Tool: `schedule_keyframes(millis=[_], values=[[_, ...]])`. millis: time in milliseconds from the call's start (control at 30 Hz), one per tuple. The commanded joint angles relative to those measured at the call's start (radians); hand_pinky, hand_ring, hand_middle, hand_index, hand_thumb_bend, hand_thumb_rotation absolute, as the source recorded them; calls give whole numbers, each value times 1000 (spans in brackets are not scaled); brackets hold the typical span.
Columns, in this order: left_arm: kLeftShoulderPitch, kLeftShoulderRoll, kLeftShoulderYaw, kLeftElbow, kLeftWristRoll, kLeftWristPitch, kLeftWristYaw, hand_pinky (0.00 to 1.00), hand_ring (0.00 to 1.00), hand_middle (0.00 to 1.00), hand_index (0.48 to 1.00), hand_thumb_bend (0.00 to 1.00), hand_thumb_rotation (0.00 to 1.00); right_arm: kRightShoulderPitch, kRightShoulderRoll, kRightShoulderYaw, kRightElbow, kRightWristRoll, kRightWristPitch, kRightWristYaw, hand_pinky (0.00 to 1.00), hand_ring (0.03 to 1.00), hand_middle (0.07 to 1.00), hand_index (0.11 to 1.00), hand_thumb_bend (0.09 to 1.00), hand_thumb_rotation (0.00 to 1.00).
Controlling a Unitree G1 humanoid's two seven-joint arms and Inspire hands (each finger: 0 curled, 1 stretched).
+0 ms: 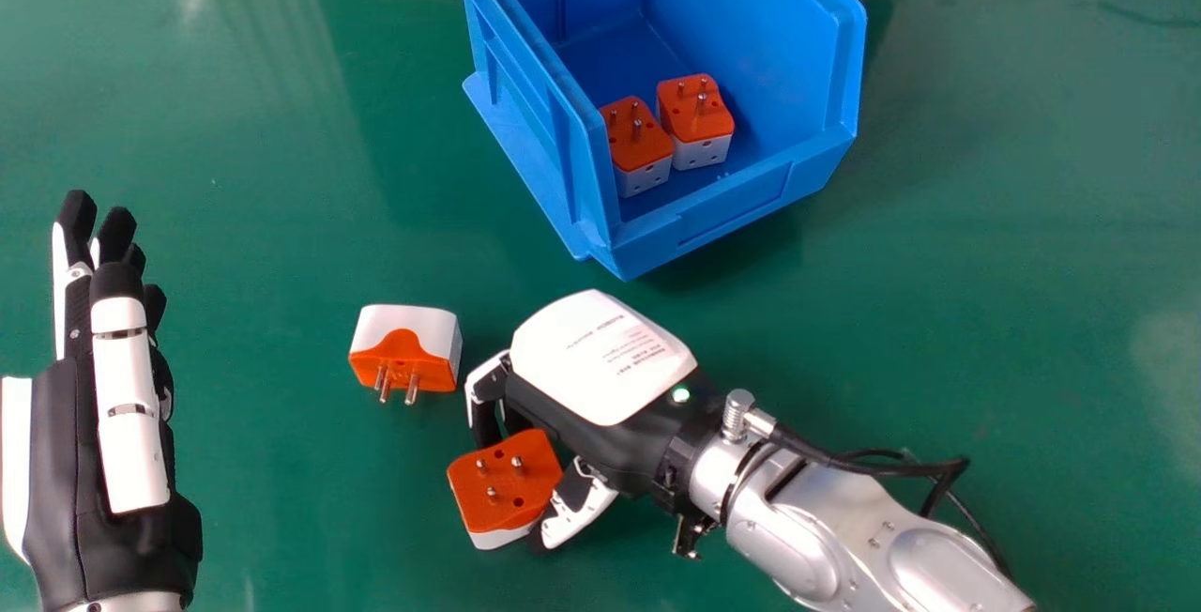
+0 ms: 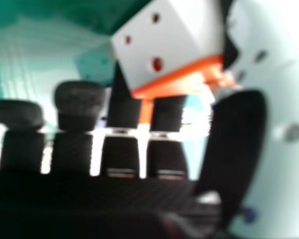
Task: Pick all objects and put in blue box
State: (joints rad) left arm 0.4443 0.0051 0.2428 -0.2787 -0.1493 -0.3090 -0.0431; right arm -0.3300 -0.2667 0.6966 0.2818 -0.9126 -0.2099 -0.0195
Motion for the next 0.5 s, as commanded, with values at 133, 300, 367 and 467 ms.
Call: schedule_keyframes(millis=[133, 300, 367, 467], values=[[-3, 7, 8, 4, 5, -26, -2, 1000, 999, 988, 996, 386, 1000, 45, -45, -35, -130, 1, -10, 4, 63, 112, 395, 482, 515, 0], [-5, 10, 9, 4, 5, -26, -1, 1000, 1000, 990, 999, 387, 1000, 97, -77, -69, -240, 13, -3, 27, 65, 115, 405, 484, 516, 0], [-6, 10, 11, 7, 5, -27, 0, 1000, 1000, 991, 999, 389, 1000, 124, -92, -90, -294, 24, 1, 47, 69, 121, 408, 484, 516, 0], [-7, 13, 13, 13, 2, -31, -6, 1000, 1000, 993, 1000, 385, 1000, 164, -110, -122, -361, 38, -9, 53, 80, 138, 413, 486, 516, 0]])
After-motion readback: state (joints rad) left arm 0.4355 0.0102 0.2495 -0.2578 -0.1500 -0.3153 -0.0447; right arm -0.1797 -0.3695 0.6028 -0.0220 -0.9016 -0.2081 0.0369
